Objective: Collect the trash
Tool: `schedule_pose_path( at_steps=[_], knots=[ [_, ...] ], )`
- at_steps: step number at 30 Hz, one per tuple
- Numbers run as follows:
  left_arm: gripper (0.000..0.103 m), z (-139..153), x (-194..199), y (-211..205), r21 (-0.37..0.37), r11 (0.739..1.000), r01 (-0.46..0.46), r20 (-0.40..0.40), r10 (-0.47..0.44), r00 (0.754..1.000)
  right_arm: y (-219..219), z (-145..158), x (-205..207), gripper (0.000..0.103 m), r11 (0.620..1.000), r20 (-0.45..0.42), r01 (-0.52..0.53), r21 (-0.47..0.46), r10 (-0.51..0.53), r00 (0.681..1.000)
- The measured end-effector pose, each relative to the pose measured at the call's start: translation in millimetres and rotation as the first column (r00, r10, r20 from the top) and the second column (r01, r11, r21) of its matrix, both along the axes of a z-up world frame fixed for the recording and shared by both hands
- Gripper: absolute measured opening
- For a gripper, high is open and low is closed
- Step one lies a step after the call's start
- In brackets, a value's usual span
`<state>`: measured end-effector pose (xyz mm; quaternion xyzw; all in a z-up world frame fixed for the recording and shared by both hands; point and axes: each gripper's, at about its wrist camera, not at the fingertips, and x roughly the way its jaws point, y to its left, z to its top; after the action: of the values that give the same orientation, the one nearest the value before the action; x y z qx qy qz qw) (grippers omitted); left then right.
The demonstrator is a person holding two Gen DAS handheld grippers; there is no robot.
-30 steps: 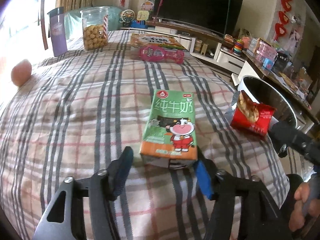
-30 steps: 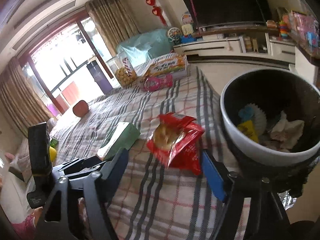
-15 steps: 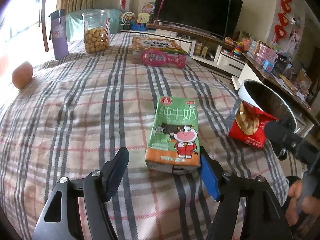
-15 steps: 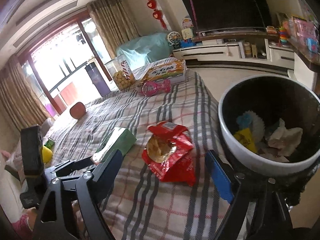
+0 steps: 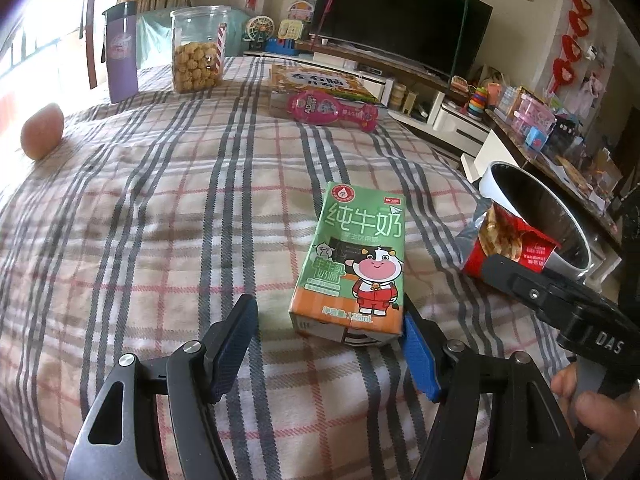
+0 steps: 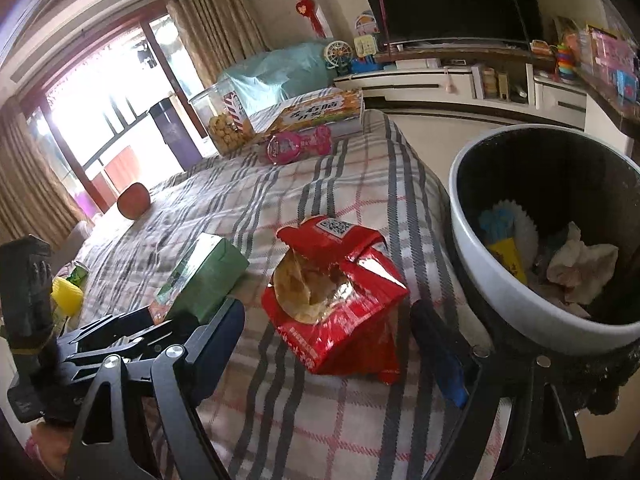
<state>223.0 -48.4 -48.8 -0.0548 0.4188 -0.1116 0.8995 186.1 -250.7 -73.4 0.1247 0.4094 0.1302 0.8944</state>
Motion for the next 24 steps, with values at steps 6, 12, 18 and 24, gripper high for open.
schedule_pose_path(
  at_steps=[6, 12, 18, 24],
  knots=[
    [0.057, 1.7, 4.7, -10.5, 0.032, 0.999, 0.028, 0.006, -0.028, 1.000, 3.2, -5.1, -2.0, 0.049, 0.999, -0.013, 0.004, -0.043, -0.005, 1.000],
    [0.047, 3.1, 1.4, -23.3, 0.077, 0.995, 0.070, 0.038, -0.073, 0.997, -1.3, 0.0, -13.7, 0.042, 1.000, 0.019, 0.024, -0.005, -0.023, 1.000],
    [0.046, 3.9, -5.6, -25.3, 0.070, 0.994, 0.080, 0.045, -0.083, 0.996, -6.4, 15.3, -26.9, 0.042, 0.999, 0.055, 0.016, 0.028, -0.018, 0.998],
    [0.046, 11.2, -18.5, -30.3, 0.078, 0.992, 0.100, 0.059, -0.105, 0.993, -13.2, 24.4, -37.3, 0.042, 0.998, 0.077, 0.024, 0.054, -0.028, 0.997]
  ],
)
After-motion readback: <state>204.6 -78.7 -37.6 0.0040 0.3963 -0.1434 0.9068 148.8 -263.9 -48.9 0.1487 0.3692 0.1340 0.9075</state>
